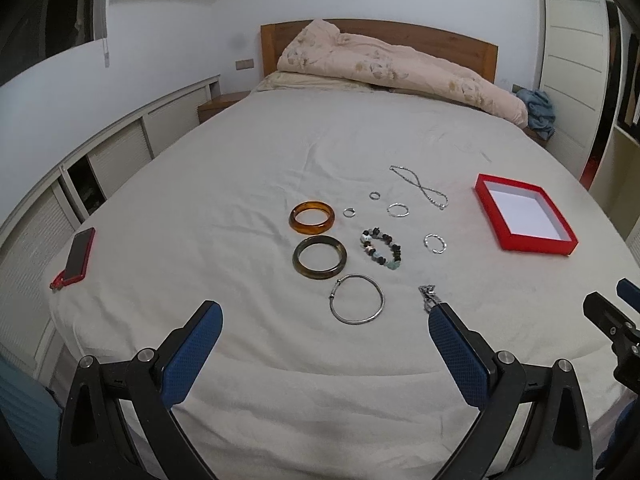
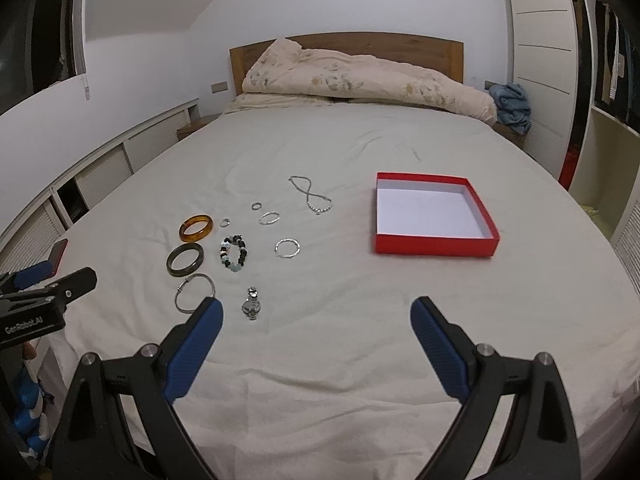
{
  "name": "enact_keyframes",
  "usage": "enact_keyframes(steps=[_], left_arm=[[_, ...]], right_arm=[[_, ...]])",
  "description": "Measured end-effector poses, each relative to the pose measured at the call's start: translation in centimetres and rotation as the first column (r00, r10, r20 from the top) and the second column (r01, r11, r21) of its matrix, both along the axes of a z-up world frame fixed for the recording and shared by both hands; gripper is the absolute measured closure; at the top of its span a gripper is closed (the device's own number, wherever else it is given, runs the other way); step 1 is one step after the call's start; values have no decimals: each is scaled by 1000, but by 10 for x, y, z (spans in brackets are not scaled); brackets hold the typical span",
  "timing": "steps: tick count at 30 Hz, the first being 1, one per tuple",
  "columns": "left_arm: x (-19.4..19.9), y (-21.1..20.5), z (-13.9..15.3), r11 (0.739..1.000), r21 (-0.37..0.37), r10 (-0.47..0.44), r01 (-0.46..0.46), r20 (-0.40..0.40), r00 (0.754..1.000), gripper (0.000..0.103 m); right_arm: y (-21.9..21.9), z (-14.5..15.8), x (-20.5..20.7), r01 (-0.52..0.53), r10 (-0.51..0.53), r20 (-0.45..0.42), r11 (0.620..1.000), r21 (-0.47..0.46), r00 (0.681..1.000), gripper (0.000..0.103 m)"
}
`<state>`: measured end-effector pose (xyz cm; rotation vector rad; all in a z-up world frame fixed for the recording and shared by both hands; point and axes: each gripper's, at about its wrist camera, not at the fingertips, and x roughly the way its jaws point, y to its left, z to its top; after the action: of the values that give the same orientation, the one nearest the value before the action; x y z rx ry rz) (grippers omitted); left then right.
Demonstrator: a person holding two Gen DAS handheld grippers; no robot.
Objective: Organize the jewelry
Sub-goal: 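Move both grippers toward the jewelry on the bed, then grasp the silver cuff bangle with left gripper while right gripper grasps the silver watch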
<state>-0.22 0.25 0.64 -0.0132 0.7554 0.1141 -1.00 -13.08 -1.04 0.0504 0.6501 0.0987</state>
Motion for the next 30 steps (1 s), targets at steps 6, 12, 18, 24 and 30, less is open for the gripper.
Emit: enact_keyframes(steps=[6, 12, 18, 24, 30], left_arm=[[10, -5, -10, 999, 30, -15, 15, 0, 1000, 2], [24, -5, -21, 999, 32, -26, 27, -21, 999, 2], [41, 0, -39, 999, 23, -42, 44, -81, 996, 8], [55, 0, -57, 998, 33, -46, 51, -130, 990, 8], [69, 6, -74, 998, 35, -38, 45, -172, 984, 8]], right_arm=[[4, -13, 11, -5, 5, -18, 1000, 0, 1000, 7], [5, -25, 23, -15, 15, -50, 1000, 3, 999, 7], [11, -42, 38, -52, 54, -103, 999, 13, 993, 9], [19, -59, 51, -95, 96, -136, 995, 13, 986, 9], [33, -77, 68, -167, 166, -182, 986, 10, 969, 11]])
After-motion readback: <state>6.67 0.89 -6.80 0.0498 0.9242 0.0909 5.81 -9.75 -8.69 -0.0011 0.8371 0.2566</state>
